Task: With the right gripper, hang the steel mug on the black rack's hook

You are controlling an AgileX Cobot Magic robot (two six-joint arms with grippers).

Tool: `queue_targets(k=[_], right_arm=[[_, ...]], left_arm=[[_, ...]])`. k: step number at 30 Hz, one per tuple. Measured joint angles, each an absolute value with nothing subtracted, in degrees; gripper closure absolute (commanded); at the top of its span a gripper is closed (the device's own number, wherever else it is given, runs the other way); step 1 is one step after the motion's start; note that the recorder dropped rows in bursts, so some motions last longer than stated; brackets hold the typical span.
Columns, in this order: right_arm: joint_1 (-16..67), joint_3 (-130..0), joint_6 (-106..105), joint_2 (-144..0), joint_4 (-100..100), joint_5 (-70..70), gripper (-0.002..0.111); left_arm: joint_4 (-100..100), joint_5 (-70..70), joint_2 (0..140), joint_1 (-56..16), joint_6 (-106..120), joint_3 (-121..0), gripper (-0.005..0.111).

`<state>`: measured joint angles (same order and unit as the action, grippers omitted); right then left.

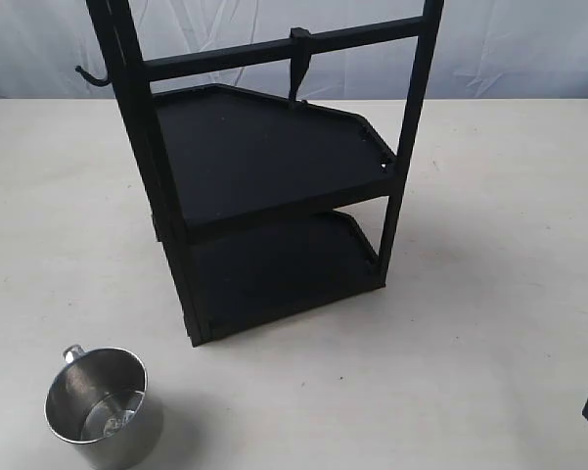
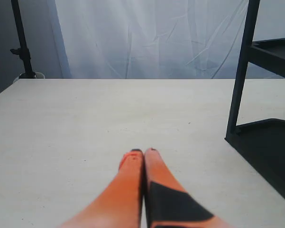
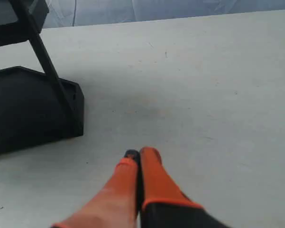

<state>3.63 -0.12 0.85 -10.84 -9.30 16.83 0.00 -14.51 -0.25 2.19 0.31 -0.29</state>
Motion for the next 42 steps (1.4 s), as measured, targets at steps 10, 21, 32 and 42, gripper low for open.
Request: queue_targets(k=[10, 21, 32, 42], right_arm=[[3.6, -0.1, 0.0, -10.8, 0.0, 13.9, 0.109], [3.6, -0.1, 14.4, -10.8, -25.6, -0.8, 0.109], [3.6, -1.8, 20.5, -10.8, -45.0, 7.2, 0.109], [3.6, -20.2, -3.8, -33.7, -44.7, 30.7, 0.109]], left_arm=[[0.0, -14.5, -0.2, 2.2, 0.3, -0.3, 0.107], [0.0, -14.5, -0.2, 2.2, 0.3, -0.3, 0.107], [0.0, -14.5, -0.2, 2.2, 0.4, -0.3, 0.107], [0.0, -14.5, -0.2, 2.2, 0.4, -0.3, 0.107]])
